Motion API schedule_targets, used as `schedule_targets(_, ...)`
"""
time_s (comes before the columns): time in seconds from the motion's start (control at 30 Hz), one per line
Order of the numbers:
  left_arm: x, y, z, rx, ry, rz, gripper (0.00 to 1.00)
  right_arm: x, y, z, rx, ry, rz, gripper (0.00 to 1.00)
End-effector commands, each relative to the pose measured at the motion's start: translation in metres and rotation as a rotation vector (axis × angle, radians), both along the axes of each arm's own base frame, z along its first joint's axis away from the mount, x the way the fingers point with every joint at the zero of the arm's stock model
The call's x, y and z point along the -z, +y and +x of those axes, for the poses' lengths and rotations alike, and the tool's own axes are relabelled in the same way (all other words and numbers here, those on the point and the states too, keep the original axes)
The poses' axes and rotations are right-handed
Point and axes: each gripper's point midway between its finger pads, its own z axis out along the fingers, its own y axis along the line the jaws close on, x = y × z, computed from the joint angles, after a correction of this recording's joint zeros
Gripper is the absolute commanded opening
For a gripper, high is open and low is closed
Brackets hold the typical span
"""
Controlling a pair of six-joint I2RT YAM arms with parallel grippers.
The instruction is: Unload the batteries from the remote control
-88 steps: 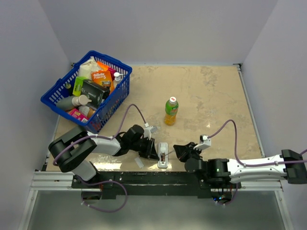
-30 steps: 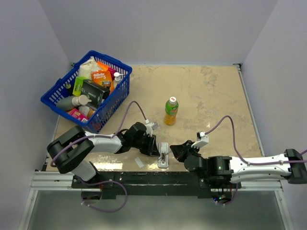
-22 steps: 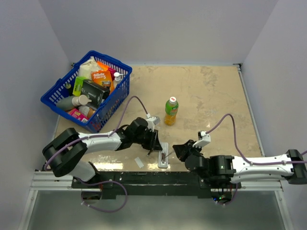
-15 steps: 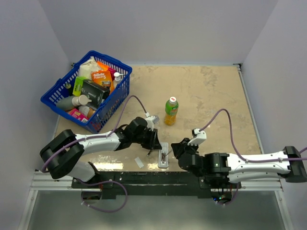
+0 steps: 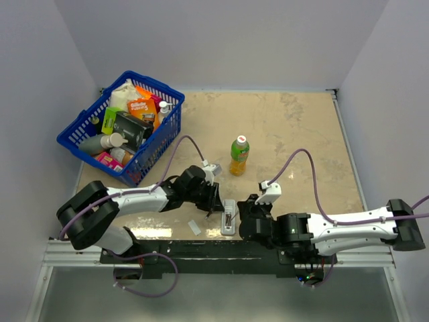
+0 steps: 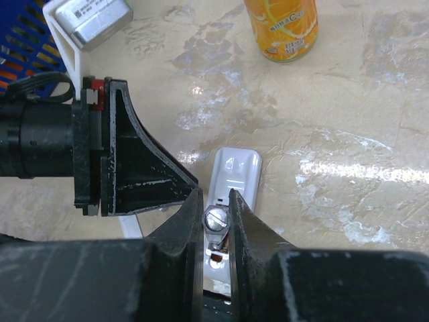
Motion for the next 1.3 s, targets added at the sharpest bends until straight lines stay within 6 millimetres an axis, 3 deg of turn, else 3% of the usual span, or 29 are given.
schedule_targets(0.0, 0.0, -0.003, -0.002, 0.015, -0.019, -0.041, 0.3, -0.016, -0.012, 0.008, 0.057, -0.051, 0.024, 0.0)
schedule_targets(0.17, 0.013, 0.0, -0.01, 0.02, 0.018, -0.034, 0.3, -0.008, -0.018, 0.008, 0.075, -0.044, 0.026, 0.0)
schedule_targets(0.77, 0.016, -0.003, -0.014, 0.04, 0.033, -0.049, 0.3, 0.014, -0.018, 0.013, 0.133, -0.058, 0.073, 0.0)
schedule_targets(0.97, 0.019, -0.004, -0.017, 0.042, 0.048, -0.063, 0.3, 0.01, -0.015, 0.012, 0.127, -0.055, 0.095, 0.0)
schedule_targets(1.2, 0.019, -0.004, -0.021, 0.05, 0.056, -0.068, 0.27, -0.016, -0.004, 0.013, 0.102, -0.074, 0.094, 0.0)
schedule_targets(1.27, 0.019, -0.004, -0.02, 0.049, 0.056, -0.066, 0.27, -0.014, -0.005, 0.013, 0.103, -0.071, 0.085, 0.0)
